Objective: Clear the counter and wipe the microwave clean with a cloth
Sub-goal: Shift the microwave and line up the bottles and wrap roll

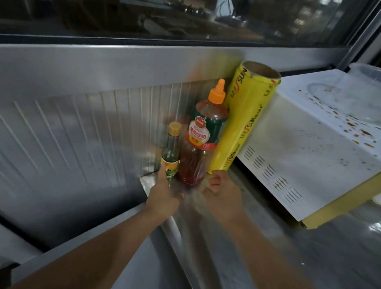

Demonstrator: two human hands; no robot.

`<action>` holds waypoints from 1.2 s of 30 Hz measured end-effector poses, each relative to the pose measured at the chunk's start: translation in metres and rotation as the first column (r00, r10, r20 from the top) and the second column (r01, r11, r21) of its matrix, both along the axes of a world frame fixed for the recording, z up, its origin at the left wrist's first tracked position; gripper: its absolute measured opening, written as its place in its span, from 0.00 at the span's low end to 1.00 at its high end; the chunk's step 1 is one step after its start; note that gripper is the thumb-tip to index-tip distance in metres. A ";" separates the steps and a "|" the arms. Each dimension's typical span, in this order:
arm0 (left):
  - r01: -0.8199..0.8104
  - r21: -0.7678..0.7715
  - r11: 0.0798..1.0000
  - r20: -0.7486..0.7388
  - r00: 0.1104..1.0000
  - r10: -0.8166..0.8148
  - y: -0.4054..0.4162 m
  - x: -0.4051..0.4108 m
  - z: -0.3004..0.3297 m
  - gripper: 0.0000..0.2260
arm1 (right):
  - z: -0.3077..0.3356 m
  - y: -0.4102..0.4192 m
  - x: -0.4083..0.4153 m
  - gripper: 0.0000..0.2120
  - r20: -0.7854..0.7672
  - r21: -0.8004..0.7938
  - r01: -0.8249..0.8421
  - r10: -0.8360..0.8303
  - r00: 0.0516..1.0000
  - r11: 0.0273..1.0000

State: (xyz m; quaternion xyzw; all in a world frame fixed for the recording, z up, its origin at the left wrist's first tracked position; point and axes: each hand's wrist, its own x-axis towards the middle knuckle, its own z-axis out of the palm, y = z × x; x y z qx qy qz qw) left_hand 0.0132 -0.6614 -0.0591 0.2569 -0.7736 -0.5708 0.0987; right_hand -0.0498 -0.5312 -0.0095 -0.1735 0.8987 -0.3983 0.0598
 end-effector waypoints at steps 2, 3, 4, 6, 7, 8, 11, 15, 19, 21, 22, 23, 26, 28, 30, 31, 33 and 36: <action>-0.022 -0.003 1.000 0.000 1.000 0.022 0.002 -0.003 -0.002 0.45 | -0.002 0.006 -0.003 0.18 0.001 0.012 0.015 -0.015 1.000 1.000; -0.024 -0.006 1.000 0.004 1.000 0.024 0.003 -0.003 -0.003 0.45 | -0.002 0.008 -0.005 0.19 0.014 0.018 0.018 -0.018 1.000 1.000; -0.025 -0.016 1.000 0.015 1.000 0.025 0.004 -0.003 -0.003 0.45 | -0.002 0.011 -0.006 0.20 0.036 0.017 0.019 -0.020 0.999 1.000; -0.025 -0.028 0.999 0.035 0.999 0.026 0.004 -0.002 -0.003 0.45 | -0.001 0.016 -0.007 0.23 0.076 0.004 0.019 -0.019 0.997 1.000; -0.026 -0.023 0.999 0.032 0.999 0.027 0.004 -0.001 -0.001 0.44 | 0.001 0.018 -0.007 0.24 0.086 0.005 0.014 -0.015 0.996 1.000; -0.024 -0.018 1.000 0.022 0.999 0.024 0.005 0.001 0.002 0.43 | 0.004 0.020 -0.006 0.25 0.093 0.007 0.007 -0.007 0.996 1.000; -0.004 -0.018 1.000 -0.021 1.000 0.003 0.008 0.010 0.018 0.39 | 0.016 0.029 0.002 0.25 0.105 -0.022 -0.005 0.007 0.994 1.000; 0.023 -0.090 0.996 -0.037 0.999 -0.026 0.012 0.027 0.047 0.36 | 0.037 0.052 0.019 0.17 0.050 -0.013 -0.029 0.030 0.998 0.999; 0.073 -0.082 0.994 -0.027 0.997 -0.075 0.024 0.048 0.081 0.35 | 0.065 0.081 0.043 0.24 0.061 0.020 -0.045 0.044 0.997 0.999; 0.104 -0.041 0.994 -0.044 0.993 -0.106 0.035 0.058 0.098 0.34 | 0.081 0.097 0.058 0.33 0.086 0.097 -0.015 0.007 0.996 0.995; 0.123 -0.013 0.992 -0.054 0.991 -0.124 0.042 0.063 0.106 0.34 | 0.088 0.106 0.065 0.36 0.092 0.122 0.003 -0.015 0.996 0.993; 0.143 0.004 0.990 -0.058 0.988 -0.142 0.050 0.067 0.113 0.33 | 0.094 0.115 0.072 0.37 0.088 0.130 0.023 -0.035 0.996 0.991; 0.204 0.004 0.979 -0.073 0.976 -0.203 0.076 0.079 0.131 0.30 | 0.113 0.145 0.093 0.38 0.063 0.131 0.078 -0.086 0.994 0.988; 0.247 -0.008 0.969 -0.089 0.965 -0.247 0.097 0.083 0.141 0.30 | 0.125 0.167 0.107 0.40 0.058 0.133 0.113 -0.122 0.991 0.985; 0.286 -0.016 0.958 -0.107 0.952 -0.287 0.120 0.086 0.150 0.29 | 0.136 0.189 0.121 0.41 0.046 0.147 0.153 -0.161 0.986 0.977; 0.303 -0.018 0.953 -0.112 0.946 -0.303 0.132 0.088 0.154 0.29 | 0.140 0.202 0.128 0.41 0.034 0.153 0.174 -0.181 0.983 0.973; 0.335 -0.023 0.942 -0.115 0.935 -0.335 0.157 0.092 0.161 0.28 | 0.148 0.228 0.141 0.42 -0.003 0.153 0.201 -0.203 0.979 0.968; 0.377 -0.029 0.926 -0.106 0.920 -0.378 0.195 0.097 0.170 0.28 | 0.157 0.267 0.157 0.42 -0.076 0.179 0.202 -0.191 0.979 0.963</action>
